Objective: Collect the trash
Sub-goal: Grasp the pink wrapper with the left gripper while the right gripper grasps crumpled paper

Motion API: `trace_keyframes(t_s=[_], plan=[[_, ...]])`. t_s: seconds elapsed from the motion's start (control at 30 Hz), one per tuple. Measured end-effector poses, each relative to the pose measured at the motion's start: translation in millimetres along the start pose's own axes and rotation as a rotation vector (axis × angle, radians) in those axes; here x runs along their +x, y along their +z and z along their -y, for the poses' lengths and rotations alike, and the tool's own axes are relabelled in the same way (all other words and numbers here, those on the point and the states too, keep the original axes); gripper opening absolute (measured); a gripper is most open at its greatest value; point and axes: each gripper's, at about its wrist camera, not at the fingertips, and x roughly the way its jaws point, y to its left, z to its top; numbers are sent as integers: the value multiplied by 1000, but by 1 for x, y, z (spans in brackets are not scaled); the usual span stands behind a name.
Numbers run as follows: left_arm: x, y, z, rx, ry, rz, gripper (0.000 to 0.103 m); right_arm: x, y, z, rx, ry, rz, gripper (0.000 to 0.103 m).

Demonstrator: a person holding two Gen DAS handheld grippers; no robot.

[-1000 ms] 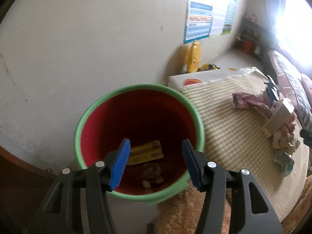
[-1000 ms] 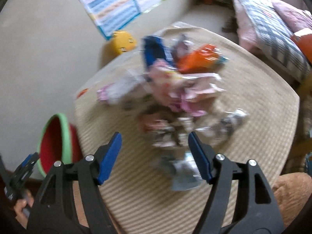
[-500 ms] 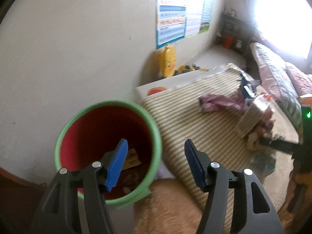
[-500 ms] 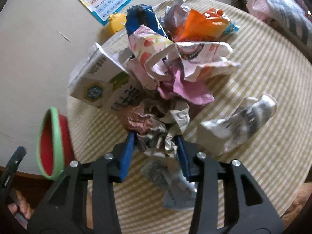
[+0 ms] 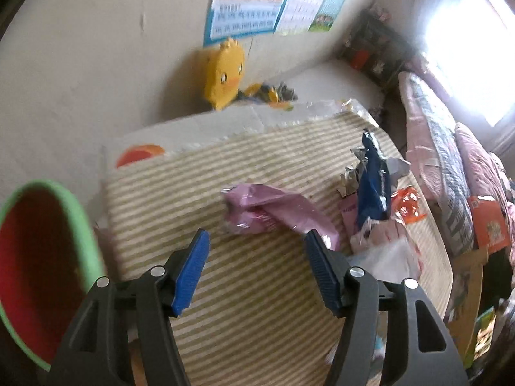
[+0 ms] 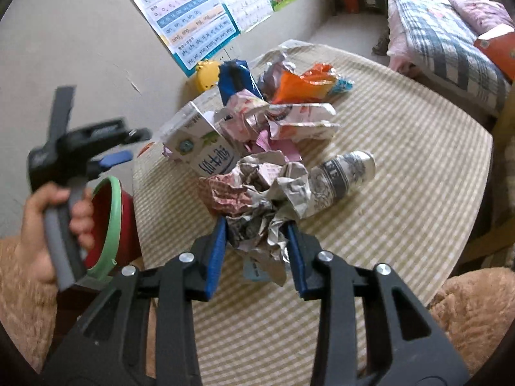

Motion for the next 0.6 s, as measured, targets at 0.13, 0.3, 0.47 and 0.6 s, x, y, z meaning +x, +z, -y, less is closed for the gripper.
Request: trace_keyframes(t_s=[0.13,0.3,0.47,0.6], plan=[[30,6,18,-11,-20,-82,59,7,1,1,1,32,-3,35],[62,11,28,-25,17,-151,59,14,5,-2,-3,67,-6,35],[83,15,32,-35,25,-184,59,15,4,2,22,73,-6,36],[86,21,36,-46,-4,-196,28,16,6,6,35,65,-4,36]])
